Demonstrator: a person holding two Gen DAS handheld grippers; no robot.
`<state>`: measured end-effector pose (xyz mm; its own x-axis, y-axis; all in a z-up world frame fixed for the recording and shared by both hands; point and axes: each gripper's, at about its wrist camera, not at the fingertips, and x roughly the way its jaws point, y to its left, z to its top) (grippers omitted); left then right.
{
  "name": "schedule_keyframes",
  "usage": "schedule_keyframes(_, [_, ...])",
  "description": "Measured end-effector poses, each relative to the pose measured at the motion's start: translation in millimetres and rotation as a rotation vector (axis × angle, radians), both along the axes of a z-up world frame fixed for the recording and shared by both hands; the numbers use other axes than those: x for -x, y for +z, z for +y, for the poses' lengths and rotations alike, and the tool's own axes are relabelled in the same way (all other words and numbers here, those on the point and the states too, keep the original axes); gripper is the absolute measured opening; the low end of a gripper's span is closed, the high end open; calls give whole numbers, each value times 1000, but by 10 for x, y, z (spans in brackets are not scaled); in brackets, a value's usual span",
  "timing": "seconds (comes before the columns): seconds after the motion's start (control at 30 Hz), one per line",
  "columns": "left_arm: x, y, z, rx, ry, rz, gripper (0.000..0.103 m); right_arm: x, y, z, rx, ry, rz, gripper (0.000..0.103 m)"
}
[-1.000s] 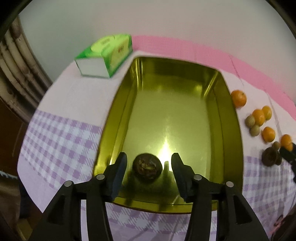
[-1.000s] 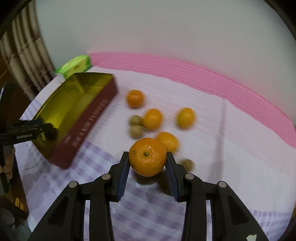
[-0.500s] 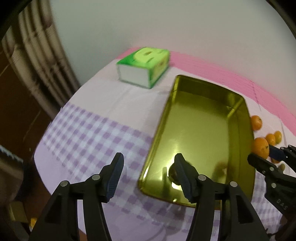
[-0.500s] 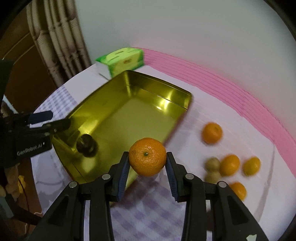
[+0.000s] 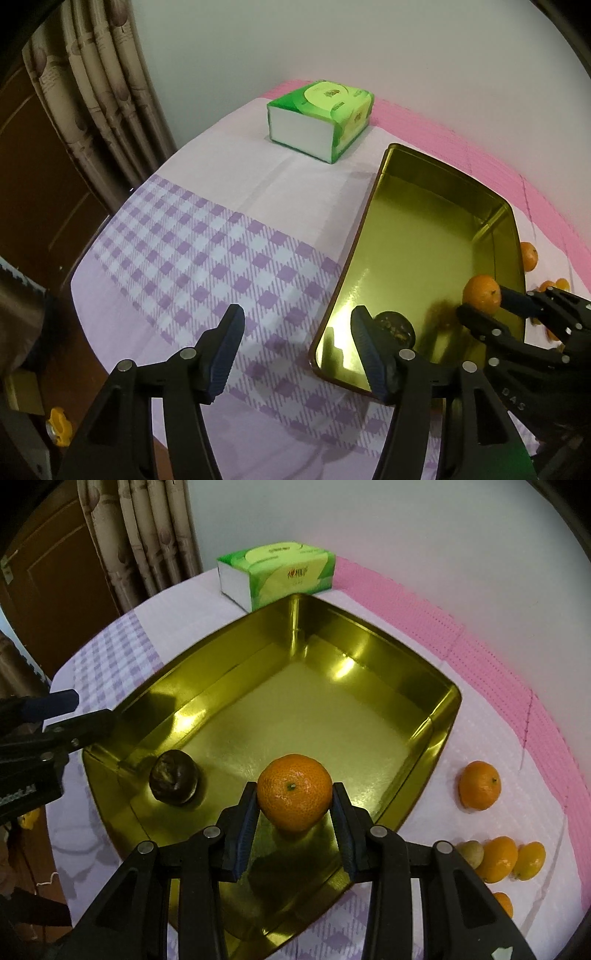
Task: Organize fruits
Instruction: 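Lower the orange into the tin with the right tool and open it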
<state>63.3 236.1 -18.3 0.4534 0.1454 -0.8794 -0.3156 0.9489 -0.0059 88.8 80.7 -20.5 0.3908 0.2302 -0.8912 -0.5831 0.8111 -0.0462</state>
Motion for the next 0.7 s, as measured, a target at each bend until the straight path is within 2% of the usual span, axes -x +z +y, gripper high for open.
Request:
schedule_keyframes(0.27, [-20, -31, 1, 4, 1, 14, 61, -1, -73, 83, 34, 29, -7, 36])
schedule_keyframes(0.7, [-33, -55, -25, 15, -13, 20, 64, 23, -66, 84, 21, 26, -7, 37])
